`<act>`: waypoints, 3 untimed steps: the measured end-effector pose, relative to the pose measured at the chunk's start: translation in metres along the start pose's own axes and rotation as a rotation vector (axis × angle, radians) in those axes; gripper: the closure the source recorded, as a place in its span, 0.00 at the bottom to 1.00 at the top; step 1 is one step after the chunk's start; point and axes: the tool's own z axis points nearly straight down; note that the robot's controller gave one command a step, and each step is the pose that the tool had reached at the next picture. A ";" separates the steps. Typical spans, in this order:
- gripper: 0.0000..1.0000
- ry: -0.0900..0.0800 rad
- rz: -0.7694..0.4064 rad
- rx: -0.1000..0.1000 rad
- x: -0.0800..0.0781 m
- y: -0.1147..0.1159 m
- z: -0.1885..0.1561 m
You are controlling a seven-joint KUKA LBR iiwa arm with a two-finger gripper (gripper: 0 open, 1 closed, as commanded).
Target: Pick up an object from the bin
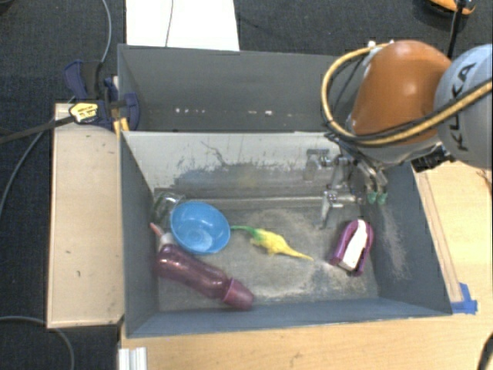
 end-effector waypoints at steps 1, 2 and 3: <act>0.00 0.005 -0.264 0.000 0.000 -0.011 0.037; 0.00 -0.001 -0.251 0.000 0.004 -0.042 0.065; 0.00 0.002 -0.047 0.000 0.003 -0.060 0.089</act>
Offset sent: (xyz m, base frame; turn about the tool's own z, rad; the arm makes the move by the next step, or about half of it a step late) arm -0.0103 -0.0773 -0.1006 -0.0440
